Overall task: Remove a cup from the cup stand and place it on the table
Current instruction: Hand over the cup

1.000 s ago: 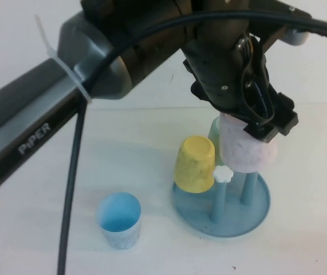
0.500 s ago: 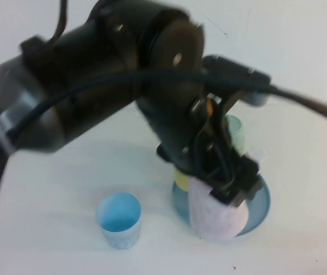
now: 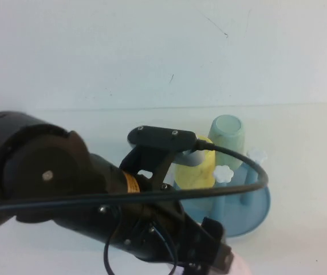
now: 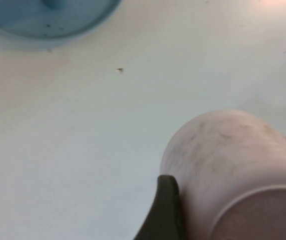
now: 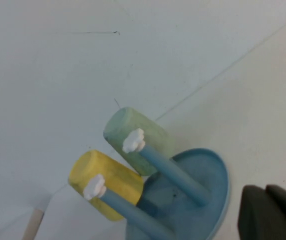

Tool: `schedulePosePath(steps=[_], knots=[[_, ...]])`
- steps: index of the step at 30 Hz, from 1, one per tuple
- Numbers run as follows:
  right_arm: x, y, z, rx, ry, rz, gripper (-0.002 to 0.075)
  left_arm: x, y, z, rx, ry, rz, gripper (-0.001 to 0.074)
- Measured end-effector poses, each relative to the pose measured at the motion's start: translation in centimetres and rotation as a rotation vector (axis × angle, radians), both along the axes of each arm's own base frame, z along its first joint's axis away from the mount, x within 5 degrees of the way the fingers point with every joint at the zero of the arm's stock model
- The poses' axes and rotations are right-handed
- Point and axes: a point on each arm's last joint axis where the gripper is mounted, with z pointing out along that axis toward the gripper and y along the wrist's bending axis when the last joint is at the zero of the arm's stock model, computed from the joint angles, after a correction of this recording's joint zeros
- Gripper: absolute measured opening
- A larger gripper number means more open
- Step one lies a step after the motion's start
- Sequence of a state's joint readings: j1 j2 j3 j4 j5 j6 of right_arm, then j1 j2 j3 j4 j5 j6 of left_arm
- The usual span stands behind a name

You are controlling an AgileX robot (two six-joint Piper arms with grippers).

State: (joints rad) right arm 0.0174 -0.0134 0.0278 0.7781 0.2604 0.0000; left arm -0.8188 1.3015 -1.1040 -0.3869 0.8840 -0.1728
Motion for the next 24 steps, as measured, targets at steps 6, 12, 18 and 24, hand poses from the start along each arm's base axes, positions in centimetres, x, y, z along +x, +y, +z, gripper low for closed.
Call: schedulePosePath(steps=[6,12,18,24], knots=[[-0.1,0.2,-0.2,-0.112,-0.012,0.039,-0.0003,-0.7,-0.8,1.0,-0.249,0.128,0.043,0.0563],[-0.3,1.0,-0.1,-0.259,-0.071,0.157,-0.0003,2.3,0.5,2.1,-0.517,0.199,0.154,0.0563],[-0.9,2.4,1.4,-0.4,-0.323,0.318,-0.0003,5.3,2.5,-0.5,-0.752,0.364,0.225,0.0563],[-1.2,3.8,2.3,-0.506,-0.471,0.498,0.0022,4.9,3.0,-3.7,-0.788,0.402,0.198,0.0563]])
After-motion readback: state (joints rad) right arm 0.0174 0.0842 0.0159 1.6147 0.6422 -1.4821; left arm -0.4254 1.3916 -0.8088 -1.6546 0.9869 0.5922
